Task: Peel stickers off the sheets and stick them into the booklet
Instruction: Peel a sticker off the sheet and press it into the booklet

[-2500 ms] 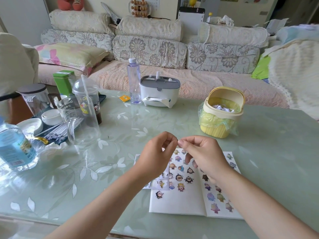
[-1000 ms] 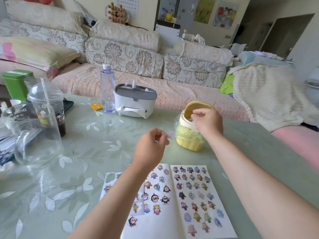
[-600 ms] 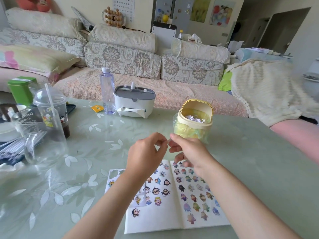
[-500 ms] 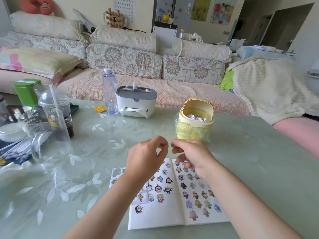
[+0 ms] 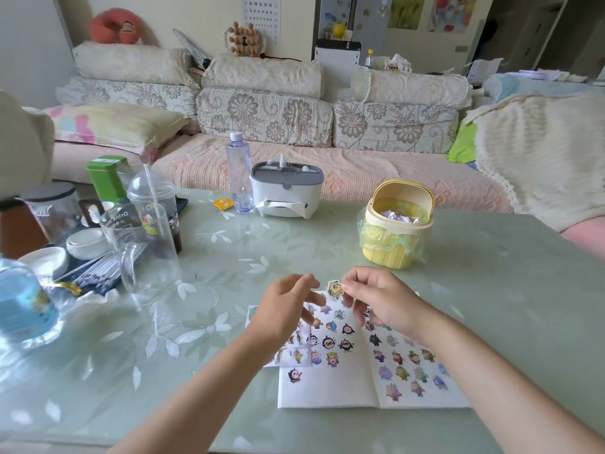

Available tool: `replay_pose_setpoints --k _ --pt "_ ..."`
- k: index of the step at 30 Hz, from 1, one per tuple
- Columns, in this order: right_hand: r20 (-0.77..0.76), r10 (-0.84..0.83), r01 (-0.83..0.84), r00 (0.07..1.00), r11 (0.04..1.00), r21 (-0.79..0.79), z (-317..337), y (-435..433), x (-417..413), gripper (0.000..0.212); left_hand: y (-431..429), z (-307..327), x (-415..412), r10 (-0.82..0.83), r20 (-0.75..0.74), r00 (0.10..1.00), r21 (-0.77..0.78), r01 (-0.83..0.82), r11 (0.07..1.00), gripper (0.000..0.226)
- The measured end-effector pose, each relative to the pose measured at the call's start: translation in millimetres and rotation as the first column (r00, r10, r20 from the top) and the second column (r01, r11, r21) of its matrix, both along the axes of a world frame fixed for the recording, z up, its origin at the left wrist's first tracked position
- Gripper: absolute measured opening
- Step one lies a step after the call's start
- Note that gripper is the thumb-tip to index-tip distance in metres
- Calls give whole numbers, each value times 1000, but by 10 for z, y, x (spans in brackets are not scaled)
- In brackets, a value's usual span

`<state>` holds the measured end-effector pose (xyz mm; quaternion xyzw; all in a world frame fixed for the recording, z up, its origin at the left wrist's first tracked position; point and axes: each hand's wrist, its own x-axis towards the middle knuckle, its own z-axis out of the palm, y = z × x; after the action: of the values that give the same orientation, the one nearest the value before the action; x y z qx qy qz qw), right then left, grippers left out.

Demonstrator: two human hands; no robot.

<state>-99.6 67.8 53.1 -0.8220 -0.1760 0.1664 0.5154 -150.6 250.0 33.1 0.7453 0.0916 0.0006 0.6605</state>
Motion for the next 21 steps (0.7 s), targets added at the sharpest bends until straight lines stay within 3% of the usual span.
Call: replay_pose_setpoints --k 4,11,21 --pt "104 85 -71 991 989 -130 -28 5 -63 25 61 19 -98 -132 -18 991 16 132 991 27" --pt "172 52 -13 984 976 -219 -47 74 -127 21 88 -11 -178 -125 -1 992 92 124 988 18" --pt "90 -42 44 995 999 -26 -81 157 -194 12 144 1 -277 -67 25 997 23 67 998 18"
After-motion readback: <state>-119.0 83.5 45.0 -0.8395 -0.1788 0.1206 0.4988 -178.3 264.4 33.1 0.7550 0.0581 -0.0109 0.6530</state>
